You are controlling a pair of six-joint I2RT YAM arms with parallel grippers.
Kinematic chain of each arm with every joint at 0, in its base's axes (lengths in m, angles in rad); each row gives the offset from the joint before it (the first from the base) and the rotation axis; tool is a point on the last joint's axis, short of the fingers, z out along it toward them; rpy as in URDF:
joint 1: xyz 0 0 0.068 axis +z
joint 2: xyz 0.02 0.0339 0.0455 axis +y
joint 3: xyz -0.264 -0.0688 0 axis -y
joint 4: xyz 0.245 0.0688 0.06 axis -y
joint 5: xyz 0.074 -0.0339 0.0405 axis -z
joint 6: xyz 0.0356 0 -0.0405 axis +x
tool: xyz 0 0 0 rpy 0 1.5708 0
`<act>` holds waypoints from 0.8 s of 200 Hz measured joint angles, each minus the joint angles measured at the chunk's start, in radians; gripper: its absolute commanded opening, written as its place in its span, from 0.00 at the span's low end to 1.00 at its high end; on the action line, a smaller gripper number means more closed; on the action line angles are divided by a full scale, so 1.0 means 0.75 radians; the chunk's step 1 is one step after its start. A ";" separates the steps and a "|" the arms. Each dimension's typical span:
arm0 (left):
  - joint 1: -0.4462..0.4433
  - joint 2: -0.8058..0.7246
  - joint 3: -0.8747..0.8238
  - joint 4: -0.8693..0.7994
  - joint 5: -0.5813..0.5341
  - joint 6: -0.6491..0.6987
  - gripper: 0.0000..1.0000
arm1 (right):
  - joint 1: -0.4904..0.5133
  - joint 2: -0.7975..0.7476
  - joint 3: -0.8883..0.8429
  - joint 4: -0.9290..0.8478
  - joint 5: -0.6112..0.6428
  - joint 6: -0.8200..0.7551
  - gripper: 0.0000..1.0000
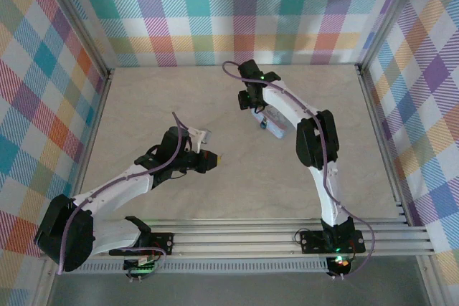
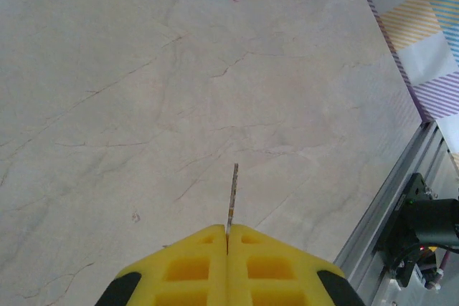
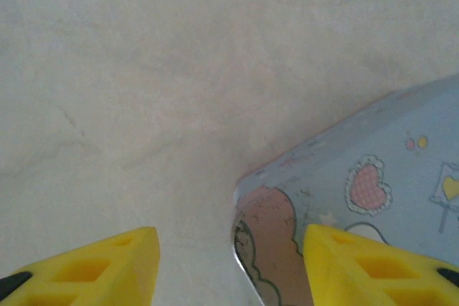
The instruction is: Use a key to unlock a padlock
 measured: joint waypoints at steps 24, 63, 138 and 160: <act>0.000 0.001 0.000 0.002 0.000 -0.001 0.00 | 0.017 -0.163 -0.256 0.080 -0.051 -0.030 0.53; 0.000 0.001 0.000 0.008 0.001 -0.001 0.00 | 0.033 -0.394 -0.587 0.156 -0.121 -0.031 0.53; -0.005 0.017 -0.025 0.097 0.067 -0.007 0.00 | 0.058 -0.738 -0.936 0.154 -0.239 0.125 0.60; -0.013 0.017 -0.064 0.178 0.120 -0.015 0.00 | 0.063 -0.931 -1.078 0.215 -0.241 0.225 0.60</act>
